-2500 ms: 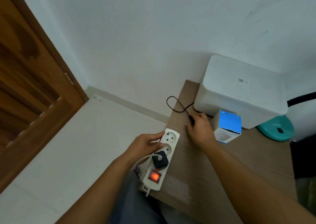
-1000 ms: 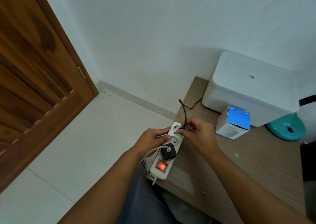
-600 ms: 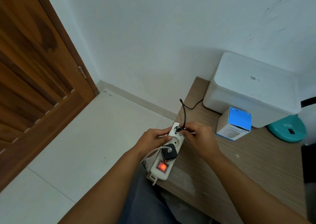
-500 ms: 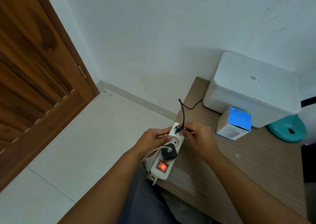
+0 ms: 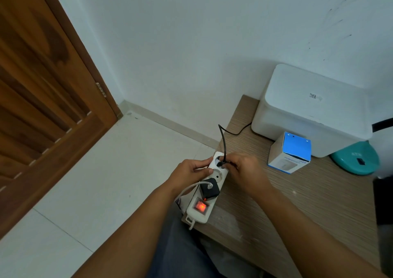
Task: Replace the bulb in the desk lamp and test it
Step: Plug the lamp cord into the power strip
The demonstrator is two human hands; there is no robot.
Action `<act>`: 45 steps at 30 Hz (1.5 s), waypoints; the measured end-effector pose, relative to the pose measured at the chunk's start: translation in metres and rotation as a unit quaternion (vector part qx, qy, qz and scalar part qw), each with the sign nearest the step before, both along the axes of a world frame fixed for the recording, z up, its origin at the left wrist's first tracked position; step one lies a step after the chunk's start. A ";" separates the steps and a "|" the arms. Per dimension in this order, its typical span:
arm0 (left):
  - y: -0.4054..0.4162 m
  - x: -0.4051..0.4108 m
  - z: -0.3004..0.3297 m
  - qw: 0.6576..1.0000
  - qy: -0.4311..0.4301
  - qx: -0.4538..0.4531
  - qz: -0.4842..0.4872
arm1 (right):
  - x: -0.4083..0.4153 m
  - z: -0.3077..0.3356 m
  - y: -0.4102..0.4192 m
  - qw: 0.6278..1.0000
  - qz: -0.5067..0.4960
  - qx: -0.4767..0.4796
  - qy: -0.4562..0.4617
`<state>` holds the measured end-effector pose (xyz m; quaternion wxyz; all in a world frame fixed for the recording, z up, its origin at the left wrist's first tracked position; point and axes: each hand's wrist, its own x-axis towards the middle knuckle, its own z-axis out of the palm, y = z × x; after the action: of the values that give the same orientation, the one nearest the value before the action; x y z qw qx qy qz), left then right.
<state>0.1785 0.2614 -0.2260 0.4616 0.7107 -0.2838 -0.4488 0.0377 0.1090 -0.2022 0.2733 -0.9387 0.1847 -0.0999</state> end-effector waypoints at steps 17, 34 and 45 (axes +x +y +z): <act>0.000 0.002 -0.004 1.000 0.008 0.007 -0.004 | 0.011 -0.002 -0.004 0.991 -0.051 0.068 0.108; -0.001 0.011 0.066 0.961 -0.258 0.072 -0.067 | -0.069 0.015 0.016 0.987 -0.115 0.110 0.000; -0.033 -0.075 0.114 0.959 -0.265 -0.028 -0.095 | -0.163 0.029 0.009 0.969 -0.216 0.099 -0.064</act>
<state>0.1034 0.2279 -0.1125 0.3446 0.7605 -0.4749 -0.2781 -0.1250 0.1177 -0.1732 0.3485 -0.8365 0.3737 -0.1978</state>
